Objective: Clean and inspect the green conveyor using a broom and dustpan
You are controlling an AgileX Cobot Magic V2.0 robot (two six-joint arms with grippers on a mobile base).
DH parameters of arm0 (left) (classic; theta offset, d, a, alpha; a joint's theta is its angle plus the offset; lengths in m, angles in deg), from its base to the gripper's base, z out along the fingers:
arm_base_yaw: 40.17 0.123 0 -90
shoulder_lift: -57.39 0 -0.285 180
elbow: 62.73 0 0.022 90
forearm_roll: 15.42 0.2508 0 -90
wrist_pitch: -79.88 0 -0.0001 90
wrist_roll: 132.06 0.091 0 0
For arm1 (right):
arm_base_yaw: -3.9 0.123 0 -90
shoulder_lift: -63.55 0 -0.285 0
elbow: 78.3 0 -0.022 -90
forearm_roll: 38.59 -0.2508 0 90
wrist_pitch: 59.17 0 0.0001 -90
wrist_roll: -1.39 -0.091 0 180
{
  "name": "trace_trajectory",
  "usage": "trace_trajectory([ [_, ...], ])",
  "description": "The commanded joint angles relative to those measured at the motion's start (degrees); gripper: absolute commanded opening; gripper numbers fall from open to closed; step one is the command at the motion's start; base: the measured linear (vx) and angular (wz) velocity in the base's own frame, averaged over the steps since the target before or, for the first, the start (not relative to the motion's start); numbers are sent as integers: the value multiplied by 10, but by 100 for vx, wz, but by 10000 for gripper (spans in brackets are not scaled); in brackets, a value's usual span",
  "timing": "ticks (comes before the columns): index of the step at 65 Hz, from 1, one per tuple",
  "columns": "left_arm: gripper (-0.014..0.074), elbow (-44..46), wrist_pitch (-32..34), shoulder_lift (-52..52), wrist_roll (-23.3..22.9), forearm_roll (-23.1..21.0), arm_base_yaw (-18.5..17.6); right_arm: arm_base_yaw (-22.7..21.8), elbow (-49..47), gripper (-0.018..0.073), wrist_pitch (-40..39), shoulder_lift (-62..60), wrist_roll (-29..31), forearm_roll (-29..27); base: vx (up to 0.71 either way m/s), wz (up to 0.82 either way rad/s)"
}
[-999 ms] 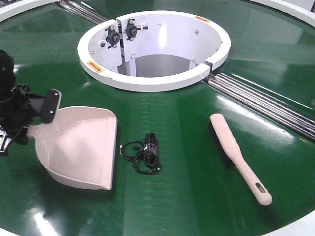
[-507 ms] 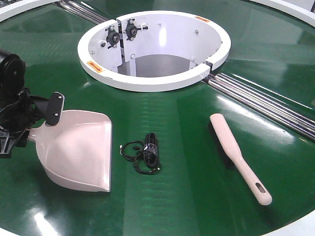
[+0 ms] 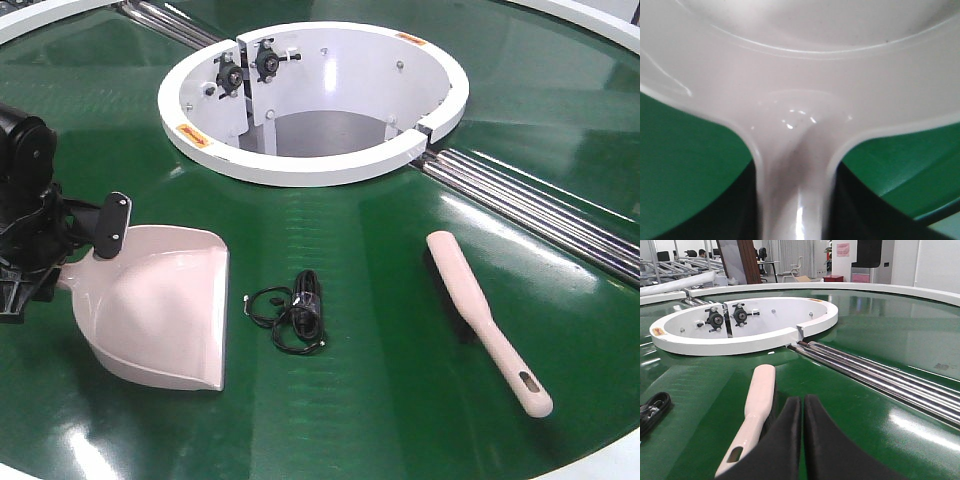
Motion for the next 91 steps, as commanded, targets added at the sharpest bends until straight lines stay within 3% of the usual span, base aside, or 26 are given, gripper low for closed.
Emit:
trace_trajectory([
  [1,-7,15,11,-26,-6,2,-3,-4,2,-9,-45,-6,1,4,0,0],
  [91,-6,15,8,-27,-6,-2,-3,-4,2,-9,-45,-6,1,4,0,0],
])
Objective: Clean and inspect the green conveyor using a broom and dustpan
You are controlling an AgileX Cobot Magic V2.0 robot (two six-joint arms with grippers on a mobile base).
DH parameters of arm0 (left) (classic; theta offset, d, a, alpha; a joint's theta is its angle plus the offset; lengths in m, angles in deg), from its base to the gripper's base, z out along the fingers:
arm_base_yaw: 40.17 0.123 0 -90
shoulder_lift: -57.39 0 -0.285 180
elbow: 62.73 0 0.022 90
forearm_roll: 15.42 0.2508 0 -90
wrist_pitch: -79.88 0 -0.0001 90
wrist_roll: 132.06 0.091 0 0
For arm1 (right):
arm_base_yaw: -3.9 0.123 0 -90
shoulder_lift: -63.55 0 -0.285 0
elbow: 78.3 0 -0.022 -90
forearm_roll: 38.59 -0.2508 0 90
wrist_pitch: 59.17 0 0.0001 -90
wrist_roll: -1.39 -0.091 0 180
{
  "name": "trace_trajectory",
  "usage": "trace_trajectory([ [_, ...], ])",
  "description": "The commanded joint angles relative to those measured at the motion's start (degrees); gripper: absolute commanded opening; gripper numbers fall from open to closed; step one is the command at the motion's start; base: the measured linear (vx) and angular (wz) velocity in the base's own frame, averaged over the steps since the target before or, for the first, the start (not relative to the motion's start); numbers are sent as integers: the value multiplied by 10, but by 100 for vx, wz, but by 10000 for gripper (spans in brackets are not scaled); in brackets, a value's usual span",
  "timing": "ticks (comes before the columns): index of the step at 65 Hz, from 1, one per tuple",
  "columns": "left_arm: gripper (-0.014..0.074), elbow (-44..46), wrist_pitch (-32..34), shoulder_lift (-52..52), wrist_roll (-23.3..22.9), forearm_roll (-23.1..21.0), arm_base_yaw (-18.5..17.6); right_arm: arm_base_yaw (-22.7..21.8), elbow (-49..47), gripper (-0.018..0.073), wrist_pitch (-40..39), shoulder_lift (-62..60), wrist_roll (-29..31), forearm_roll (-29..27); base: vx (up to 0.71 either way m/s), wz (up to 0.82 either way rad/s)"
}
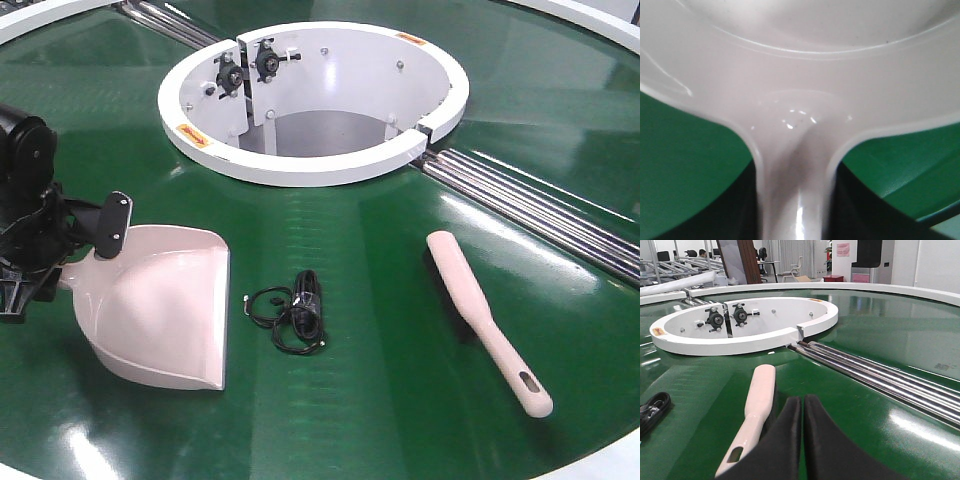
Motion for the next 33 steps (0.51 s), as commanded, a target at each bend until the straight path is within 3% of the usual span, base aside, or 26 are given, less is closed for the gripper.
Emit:
trace_trajectory([
  [1,-6,15,7,-27,-6,-1,-3,-4,2,-9,-45,-6,1,4,0,0],
  [15,-6,15,7,-27,-6,-1,-3,-4,0,-9,-49,-6,3,5,0,0],
  [26,-6,15,7,-27,-6,-1,-3,-4,-6,-9,-165,-6,15,7,0,0],
  [33,-6,15,7,-27,-6,-1,-3,-4,-53,-9,-173,13,33,2,0,0],
])
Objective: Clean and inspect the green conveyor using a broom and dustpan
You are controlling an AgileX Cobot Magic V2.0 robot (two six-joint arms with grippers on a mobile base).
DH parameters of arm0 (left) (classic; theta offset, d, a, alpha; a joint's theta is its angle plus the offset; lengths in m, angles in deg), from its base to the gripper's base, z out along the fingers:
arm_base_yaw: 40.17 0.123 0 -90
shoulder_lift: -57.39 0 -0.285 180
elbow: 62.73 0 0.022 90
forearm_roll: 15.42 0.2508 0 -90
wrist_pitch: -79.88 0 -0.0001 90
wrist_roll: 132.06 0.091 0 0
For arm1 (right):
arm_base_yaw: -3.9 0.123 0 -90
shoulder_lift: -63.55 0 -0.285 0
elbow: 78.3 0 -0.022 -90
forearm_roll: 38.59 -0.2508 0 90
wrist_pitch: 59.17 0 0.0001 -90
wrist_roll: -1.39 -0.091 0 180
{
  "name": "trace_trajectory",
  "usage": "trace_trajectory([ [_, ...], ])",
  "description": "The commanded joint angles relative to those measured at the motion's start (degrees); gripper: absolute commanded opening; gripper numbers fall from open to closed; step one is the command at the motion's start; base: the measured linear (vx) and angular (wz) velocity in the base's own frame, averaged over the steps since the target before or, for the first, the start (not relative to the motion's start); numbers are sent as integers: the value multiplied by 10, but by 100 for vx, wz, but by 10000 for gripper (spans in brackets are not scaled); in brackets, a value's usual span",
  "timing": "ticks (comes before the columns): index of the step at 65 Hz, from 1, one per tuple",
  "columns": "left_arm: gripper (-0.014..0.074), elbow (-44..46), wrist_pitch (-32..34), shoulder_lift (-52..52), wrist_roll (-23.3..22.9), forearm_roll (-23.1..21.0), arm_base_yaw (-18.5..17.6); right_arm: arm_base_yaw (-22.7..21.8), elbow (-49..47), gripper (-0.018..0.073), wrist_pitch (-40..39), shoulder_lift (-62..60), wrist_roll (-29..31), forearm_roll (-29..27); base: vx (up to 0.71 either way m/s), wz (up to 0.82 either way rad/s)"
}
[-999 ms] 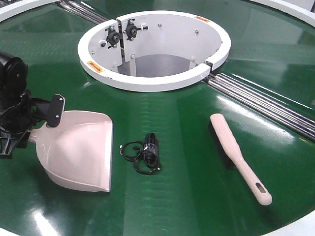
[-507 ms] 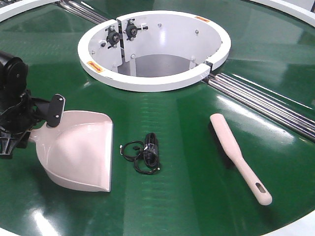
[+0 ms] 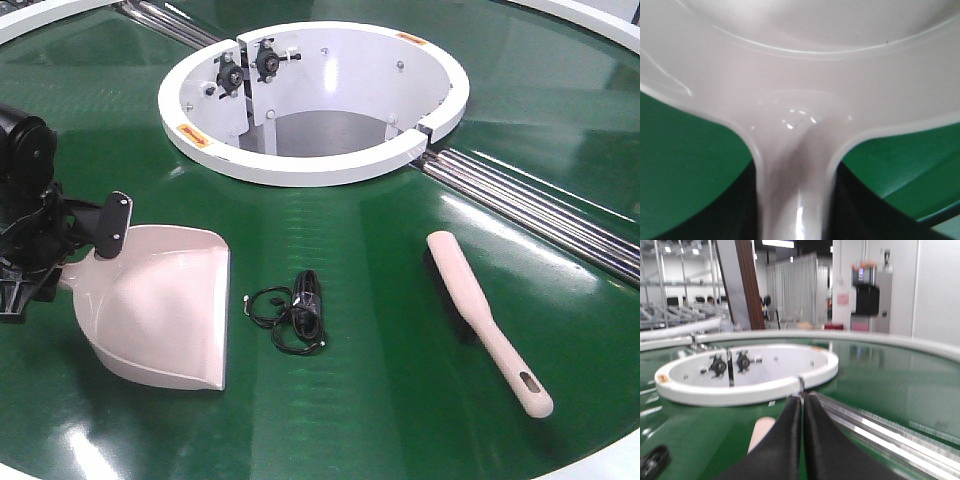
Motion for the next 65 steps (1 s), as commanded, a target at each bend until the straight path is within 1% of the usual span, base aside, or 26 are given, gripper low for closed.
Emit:
trace_trajectory([
  [1,-6,15,7,-27,-6,1,-3,-4,-55,-9,-61,19,14,-2,0,0],
  [9,-6,15,7,-27,-6,1,-3,-4,-154,-9,-10,88,5,-15,0,0],
  [19,-6,15,7,-27,-6,1,-3,-4,-264,-9,100,205,3,-15,0,0],
  [24,-6,15,7,-27,-6,1,-3,-4,-300,-9,141,253,-3,-28,0,0],
  [28,-6,15,7,-27,-6,1,-3,-4,-311,-9,150,287,-2,-29,0,0],
  [33,-6,15,7,-27,-6,1,-3,-4,-312,-9,140,328,3,-23,0,0],
  [43,-6,15,7,-27,-6,1,-3,-4,-312,-8,142,386,-17,-54,0,0],
  [47,-6,15,7,-27,-6,1,-3,-4,-313,-6,142,408,-17,-53,0,0],
  [55,-6,15,7,-27,-6,1,-3,-4,-330,2,168,447,-17,-54,0,0],
  [65,-6,15,7,-27,-6,1,-3,-4,-356,10,215,466,-7,-52,0,0],
])
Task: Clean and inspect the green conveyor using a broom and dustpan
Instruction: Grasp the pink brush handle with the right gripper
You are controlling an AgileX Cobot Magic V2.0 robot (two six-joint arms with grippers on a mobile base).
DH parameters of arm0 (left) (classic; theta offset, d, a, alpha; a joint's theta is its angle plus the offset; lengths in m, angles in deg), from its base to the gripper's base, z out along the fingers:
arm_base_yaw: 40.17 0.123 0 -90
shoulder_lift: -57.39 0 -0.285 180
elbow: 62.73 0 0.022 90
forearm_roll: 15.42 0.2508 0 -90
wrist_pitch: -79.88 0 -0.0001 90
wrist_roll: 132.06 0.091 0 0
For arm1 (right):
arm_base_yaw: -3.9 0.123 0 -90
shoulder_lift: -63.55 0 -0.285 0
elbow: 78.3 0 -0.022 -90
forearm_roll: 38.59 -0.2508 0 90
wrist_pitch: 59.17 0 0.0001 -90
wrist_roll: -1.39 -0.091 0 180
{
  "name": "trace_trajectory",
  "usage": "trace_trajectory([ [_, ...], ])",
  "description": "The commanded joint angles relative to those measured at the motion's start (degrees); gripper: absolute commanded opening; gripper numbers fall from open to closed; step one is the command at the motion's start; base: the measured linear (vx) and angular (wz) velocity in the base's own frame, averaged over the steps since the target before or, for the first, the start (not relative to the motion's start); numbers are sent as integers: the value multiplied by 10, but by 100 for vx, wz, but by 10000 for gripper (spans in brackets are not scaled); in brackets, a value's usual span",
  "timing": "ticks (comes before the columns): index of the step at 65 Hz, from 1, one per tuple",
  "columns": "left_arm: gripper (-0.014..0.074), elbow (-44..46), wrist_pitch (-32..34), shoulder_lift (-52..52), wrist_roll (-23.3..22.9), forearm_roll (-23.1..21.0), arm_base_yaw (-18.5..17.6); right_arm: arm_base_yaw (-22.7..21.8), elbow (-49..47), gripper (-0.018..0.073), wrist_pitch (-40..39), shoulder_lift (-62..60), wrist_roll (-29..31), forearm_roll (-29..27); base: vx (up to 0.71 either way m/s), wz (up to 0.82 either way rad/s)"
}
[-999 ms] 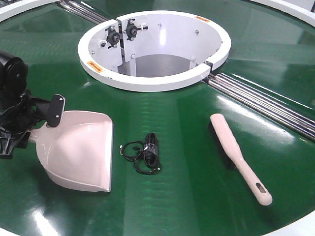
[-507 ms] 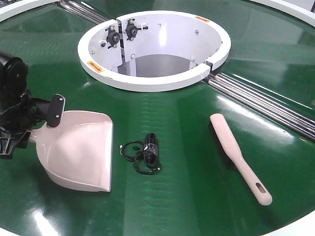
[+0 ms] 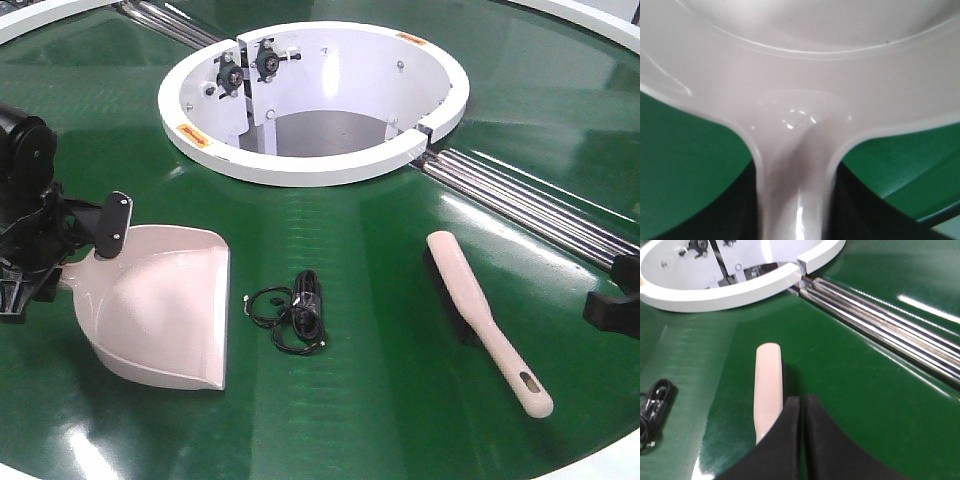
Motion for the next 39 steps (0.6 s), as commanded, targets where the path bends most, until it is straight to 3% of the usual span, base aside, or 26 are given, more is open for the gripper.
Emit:
trace_trajectory([
  [1,-6,15,7,-27,-6,1,-3,-4,-37,11,-7,8,11,1,0,0],
  [14,-6,15,7,-27,-6,1,-3,-4,-91,100,112,38,46,-1,0,0],
  [32,-6,15,7,-27,-6,1,-3,-1,-175,437,227,107,65,-11,0,0],
  [39,-6,15,7,-27,-6,1,-3,33,-199,515,241,142,80,-3,0,0],
])
